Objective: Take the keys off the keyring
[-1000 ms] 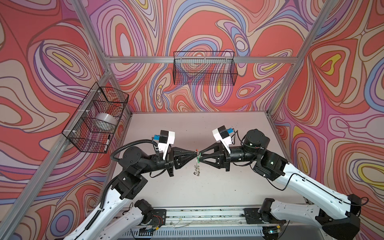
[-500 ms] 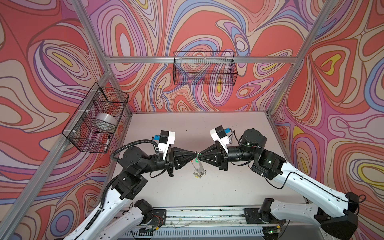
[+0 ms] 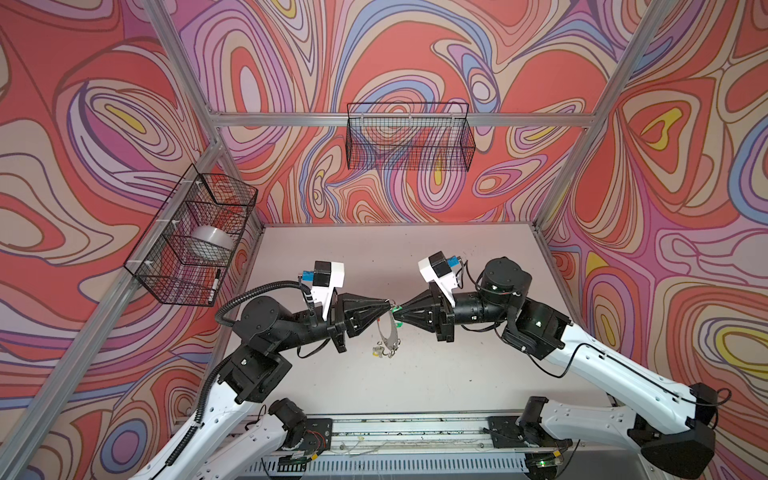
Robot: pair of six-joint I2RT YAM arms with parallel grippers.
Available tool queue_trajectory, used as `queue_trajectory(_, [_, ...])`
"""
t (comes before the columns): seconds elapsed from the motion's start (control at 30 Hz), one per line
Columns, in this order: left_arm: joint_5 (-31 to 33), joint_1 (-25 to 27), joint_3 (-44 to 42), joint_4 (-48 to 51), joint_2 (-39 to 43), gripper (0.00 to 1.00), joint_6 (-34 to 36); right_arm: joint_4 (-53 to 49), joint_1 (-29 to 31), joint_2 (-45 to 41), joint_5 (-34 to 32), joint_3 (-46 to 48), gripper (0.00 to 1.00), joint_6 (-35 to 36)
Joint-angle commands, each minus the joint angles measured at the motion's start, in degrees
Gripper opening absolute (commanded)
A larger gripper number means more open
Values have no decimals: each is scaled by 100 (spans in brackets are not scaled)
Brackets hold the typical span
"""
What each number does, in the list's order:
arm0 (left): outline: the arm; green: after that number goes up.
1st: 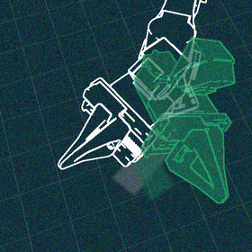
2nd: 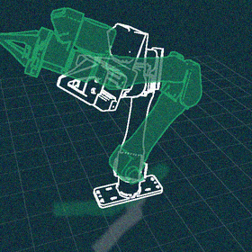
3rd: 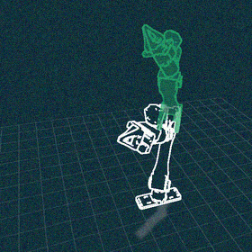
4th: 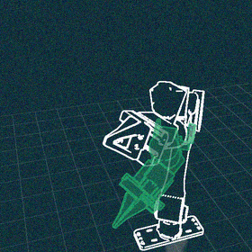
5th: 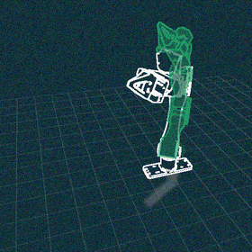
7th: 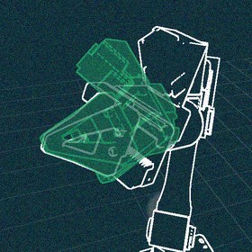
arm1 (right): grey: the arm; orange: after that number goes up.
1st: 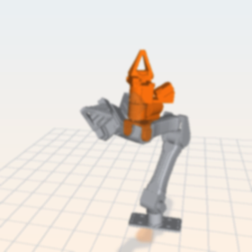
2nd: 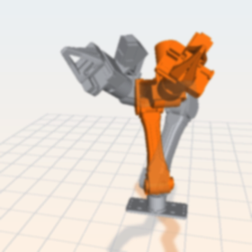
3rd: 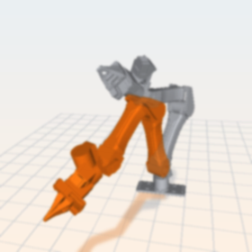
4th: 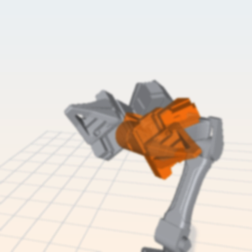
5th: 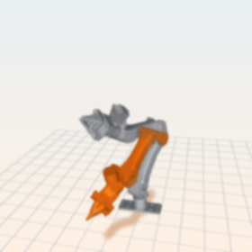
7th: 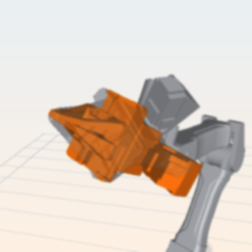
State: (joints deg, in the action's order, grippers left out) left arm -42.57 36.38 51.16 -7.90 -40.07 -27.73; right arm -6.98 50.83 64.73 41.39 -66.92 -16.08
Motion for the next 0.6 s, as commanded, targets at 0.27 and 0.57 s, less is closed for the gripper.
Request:
queue_trajectory(0.27, [-6,-8,-36,-573,92,0,-136,-522,252,184,-241,-34,0,228])
queue_trajectory(0.57, [-335,-9,122,-142,87,0,84,-1076,260,-470,-1291,-399,53,527])
